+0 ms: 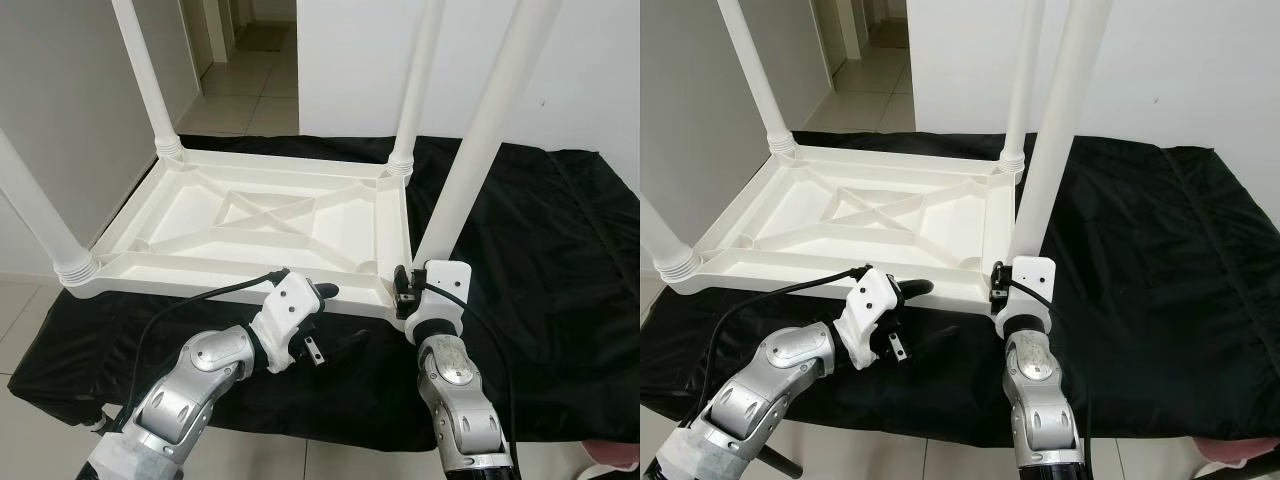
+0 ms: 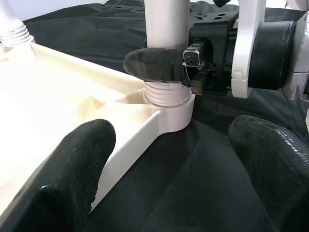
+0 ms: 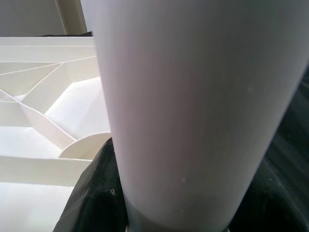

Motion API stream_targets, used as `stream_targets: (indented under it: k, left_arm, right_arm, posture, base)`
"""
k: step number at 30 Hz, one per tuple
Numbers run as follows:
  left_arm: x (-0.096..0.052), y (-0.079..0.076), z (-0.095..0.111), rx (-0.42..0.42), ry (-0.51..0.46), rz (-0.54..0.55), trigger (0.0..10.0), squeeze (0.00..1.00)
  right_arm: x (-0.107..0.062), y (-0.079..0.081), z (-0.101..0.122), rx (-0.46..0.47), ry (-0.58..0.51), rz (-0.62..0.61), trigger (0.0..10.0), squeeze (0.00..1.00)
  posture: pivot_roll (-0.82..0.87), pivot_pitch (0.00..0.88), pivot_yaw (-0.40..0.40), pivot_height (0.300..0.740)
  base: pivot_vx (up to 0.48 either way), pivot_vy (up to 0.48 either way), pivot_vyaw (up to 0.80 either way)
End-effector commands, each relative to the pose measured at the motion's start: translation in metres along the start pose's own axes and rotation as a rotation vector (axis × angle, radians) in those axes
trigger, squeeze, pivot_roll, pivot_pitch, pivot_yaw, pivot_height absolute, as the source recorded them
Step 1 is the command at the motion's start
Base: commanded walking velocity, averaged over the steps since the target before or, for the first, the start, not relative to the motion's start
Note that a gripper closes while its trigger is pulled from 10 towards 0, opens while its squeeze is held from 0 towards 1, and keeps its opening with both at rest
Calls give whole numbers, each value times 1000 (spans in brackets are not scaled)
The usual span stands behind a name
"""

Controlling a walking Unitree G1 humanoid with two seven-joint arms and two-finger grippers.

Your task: Building children table

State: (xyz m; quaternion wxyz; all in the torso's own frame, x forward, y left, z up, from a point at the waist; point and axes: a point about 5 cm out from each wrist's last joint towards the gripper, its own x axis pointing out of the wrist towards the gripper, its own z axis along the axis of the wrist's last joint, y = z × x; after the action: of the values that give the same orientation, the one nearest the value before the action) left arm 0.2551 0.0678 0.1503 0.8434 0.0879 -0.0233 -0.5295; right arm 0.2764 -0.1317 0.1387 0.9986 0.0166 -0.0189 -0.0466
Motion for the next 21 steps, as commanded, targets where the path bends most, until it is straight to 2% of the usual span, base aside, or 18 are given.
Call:
stream_targets:
  k: [1,6,7,13,18,19,20,21]
  left_arm:
    - [-3,1,-2,10,15,-5,10000,0]
    - [-3,0,-2,9,15,-8,10000,0]
    - [-3,0,-3,8,16,-9,10000,0]
    - [-1,-4,-5,2,21,-30,10000,0]
    - [0,-6,-6,-2,22,-40,10000,0]
    - [0,-7,-6,-2,22,-43,10000,0]
    - [0,-7,-6,-2,22,-43,10000,0]
    - [1,-7,-6,0,21,-45,10000,0]
  right_arm:
    - [-5,5,-13,51,69,7,10000,0]
    - [-5,6,-11,48,50,30,10000,0]
    - [-5,6,-9,49,37,45,10000,1000]
    - [-9,-4,1,41,-24,154,10000,1000]
    - [-9,-13,2,15,-29,226,10000,988]
    - [-9,-15,2,2,-26,255,10000,408]
    - [-9,-15,2,2,-26,255,10000,408]
    - [-7,-18,3,-19,-26,311,10000,0]
  posture:
    - [-67,38,32,740]
    - [-72,39,33,740]
    - [-72,39,33,740]
    - [-81,38,32,740]
    - [-91,32,32,740]
    - [-91,32,32,740]
    - [-91,32,32,740]
    - [-96,32,35,740]
  base:
    - [0,0,0]
    - [0,0,0]
    - [0,0,0]
    - [0,0,0]
    - [0,0,0]
    - [0,0,0]
    - [0,0,0]
    - [0,0,0]
